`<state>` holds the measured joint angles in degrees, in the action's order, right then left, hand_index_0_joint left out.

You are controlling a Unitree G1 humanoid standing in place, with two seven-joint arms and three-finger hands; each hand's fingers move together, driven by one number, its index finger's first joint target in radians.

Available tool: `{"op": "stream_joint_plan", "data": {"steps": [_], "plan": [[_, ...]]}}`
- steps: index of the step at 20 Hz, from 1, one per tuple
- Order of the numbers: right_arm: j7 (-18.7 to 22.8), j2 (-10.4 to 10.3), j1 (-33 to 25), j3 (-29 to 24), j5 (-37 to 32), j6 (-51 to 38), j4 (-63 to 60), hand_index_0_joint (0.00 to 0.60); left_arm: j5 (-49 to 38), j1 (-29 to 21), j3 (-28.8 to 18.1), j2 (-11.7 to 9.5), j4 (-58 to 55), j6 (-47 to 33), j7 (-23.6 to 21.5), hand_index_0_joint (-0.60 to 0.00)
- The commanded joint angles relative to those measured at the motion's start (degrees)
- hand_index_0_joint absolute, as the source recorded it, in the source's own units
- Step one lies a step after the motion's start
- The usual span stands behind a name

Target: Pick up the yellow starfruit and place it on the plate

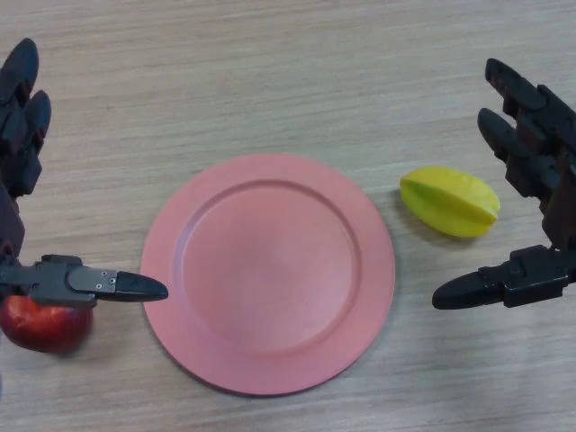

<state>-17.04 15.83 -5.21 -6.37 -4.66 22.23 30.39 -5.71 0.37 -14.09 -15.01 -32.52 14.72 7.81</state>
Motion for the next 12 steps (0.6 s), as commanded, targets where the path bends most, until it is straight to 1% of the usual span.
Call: {"op": "stream_joint_plan", "data": {"steps": [1,3,7,9,12], "plan": [[1.56,1.49,-1.37,-2.15,1.61,-10.84,2.41,0.0,0.31,-2.06,-2.67,-2.18,-3.8,-5.55,-1.08,0.0],[1.93,1.39,-1.15,-2.38,1.77,-12.07,1.86,0.0,0.94,-1.83,-1.9,-1.85,-3.71,-5.39,-1.17,0.0],[2.72,1.46,-1.37,-2.44,1.99,-12.74,0.85,0.0,1.41,-2.5,-1.27,-2.01,-3.57,-4.09,-1.02,0.0],[2.98,1.51,-1.45,-2.54,2.0,-13.19,0.15,0.0,1.92,-2.97,-0.86,-1.98,-3.46,-4.31,-1.63,0.0],[4.11,2.04,-3.44,-2.45,3.66,-15.9,-4.31,0.0,1.41,-3.42,-0.47,-1.85,-3.15,-4.3,-2.52,0.0]]}}
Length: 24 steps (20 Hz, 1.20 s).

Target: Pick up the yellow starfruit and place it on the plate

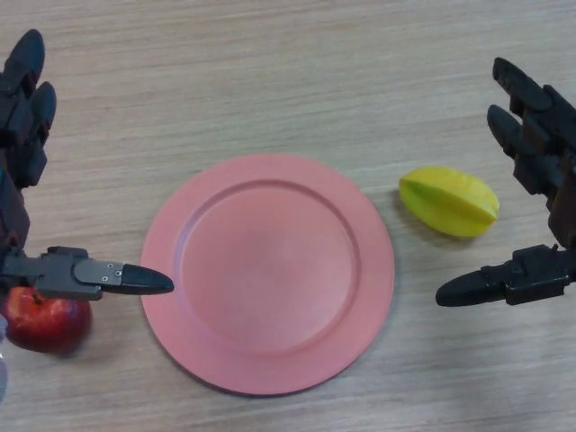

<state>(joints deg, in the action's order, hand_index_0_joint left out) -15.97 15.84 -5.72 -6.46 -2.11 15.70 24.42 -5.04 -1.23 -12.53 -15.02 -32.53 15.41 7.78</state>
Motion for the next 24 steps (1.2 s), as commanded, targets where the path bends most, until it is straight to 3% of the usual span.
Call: {"op": "stream_joint_plan", "data": {"steps": [1,6,15,20,21,24], "plan": [[3.33,2.41,-3.8,-2.29,2.31,-10.75,0.01,0.0,0.05,-1.85,-2.05,-1.76,-3.14,-4.4,-2.84,0.0],[7.6,4.33,-10.72,-1.06,11.36,-19.75,-14.35,0.0,-0.38,-2.12,-1.65,-1.87,-4.92,-2.66,-3.59,0.0],[13.1,5.1,-19.74,2.06,21.3,-31.85,-39.61,0.0,-4.0,-0.76,-2.71,-1.5,-5.18,-4.83,-2.45,0.0],[19.88,5.45,-25.97,3.77,27.61,-39.13,-56.67,0.0,-4.63,0.35,-3.66,-1.32,-4.54,-7.17,-1.43,0.0],[20.16,5.41,-26.27,3.89,27.88,-39.4,-57.46,0.05,-4.77,0.4,-3.76,-1.33,-4.52,-7.08,-1.39,0.0],[23.07,5.66,-28.89,5.47,32.48,-40.98,-63.94,0.45,-5.18,0.69,-4.46,-1.51,-4.87,-6.63,-1.17,0.0]]}}
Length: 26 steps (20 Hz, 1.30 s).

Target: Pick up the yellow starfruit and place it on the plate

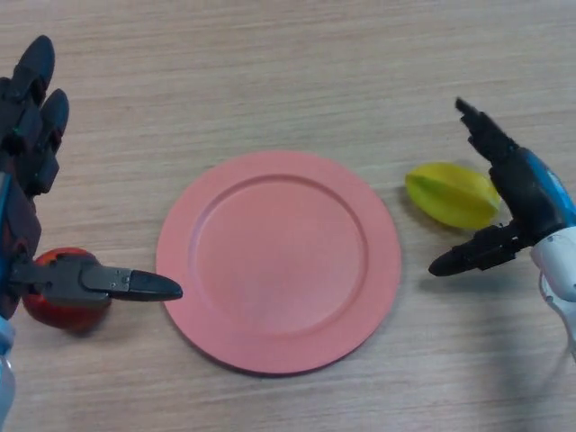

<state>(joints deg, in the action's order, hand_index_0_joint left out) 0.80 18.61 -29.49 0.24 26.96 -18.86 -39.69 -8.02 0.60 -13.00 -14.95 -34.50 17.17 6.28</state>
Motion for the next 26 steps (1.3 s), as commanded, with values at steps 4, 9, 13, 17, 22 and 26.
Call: {"op": "stream_joint_plan", "data": {"steps": [4,9,13,17,22,26], "plan": [[15.44,5.84,-8.99,2.1,22.37,-7.93,-10.04,0.6,-2.32,-0.42,-4.55,-1.52,-3.15,-7.91,0.98,0.0],[12.08,5.06,-7.66,-0.56,19.55,-5.22,-6.13,0.6,-2.35,-0.43,-4.68,-1.76,-3.42,-5.96,1.95,0.0],[8.65,4.9,-5.85,-1.86,15.86,-2.22,2.67,0.6,-1.97,-0.56,-4.42,-1.5,-3.35,-5.8,1.97,0.0],[0.41,1.11,-2.69,-1.3,10.37,3.74,16.75,0.6,-1.62,-0.91,-3.52,-1.24,-3.44,-5.77,1.67,0.0],[-2.59,-5.02,-0.64,3.88,10.88,6.4,25.51,0.6,-1.78,-1.6,-2.28,-1.28,-3.7,-6.16,1.07,0.0],[1.53,-7.55,0.4,12.84,8.06,12.38,25.96,0.6,-2.71,-3.0,-3.07,-2.12,-3.99,-4.7,0.84,0.0]]}}
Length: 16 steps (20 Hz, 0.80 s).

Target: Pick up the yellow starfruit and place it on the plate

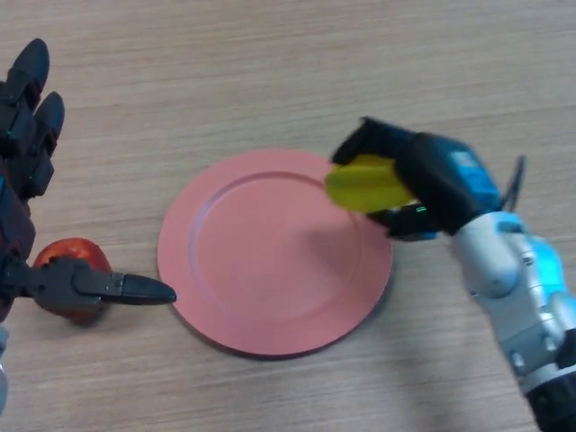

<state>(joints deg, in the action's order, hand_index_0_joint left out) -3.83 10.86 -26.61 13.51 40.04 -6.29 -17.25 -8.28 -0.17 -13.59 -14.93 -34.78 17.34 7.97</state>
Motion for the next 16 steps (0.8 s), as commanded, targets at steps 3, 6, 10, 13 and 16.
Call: {"op": "stream_joint_plan", "data": {"steps": [3,6,10,13,16], "plan": [[12.23,0.05,-2.26,6.98,-17.58,7.93,4.56,0.6,-3.01,-2.2,-2.75,-2.26,-3.87,-4.53,-0.8,0.0],[16.02,0.03,-1.7,11.66,-24.53,11.73,5.97,0.55,-2.91,-1.75,-2.63,-2.0,-3.8,-4.76,-0.9,0.0],[19.43,0.03,-2.03,13.3,-28.38,12.86,6.67,0.051,-2.87,-1.56,-2.84,-2.03,-3.91,-4.73,-0.74,0.0],[19.84,0.03,-2.34,12.66,-31.96,9.66,7.27,0.0,-1.97,-1.56,-2.66,-2.08,-4.22,-4.84,-0.84,0.0],[16.67,0.03,-1.83,9.25,-31.63,8.0,8.91,0.0,-1.06,-1.15,-2.01,-1.84,-5.03,-3.63,-0.83,0.0]]}}
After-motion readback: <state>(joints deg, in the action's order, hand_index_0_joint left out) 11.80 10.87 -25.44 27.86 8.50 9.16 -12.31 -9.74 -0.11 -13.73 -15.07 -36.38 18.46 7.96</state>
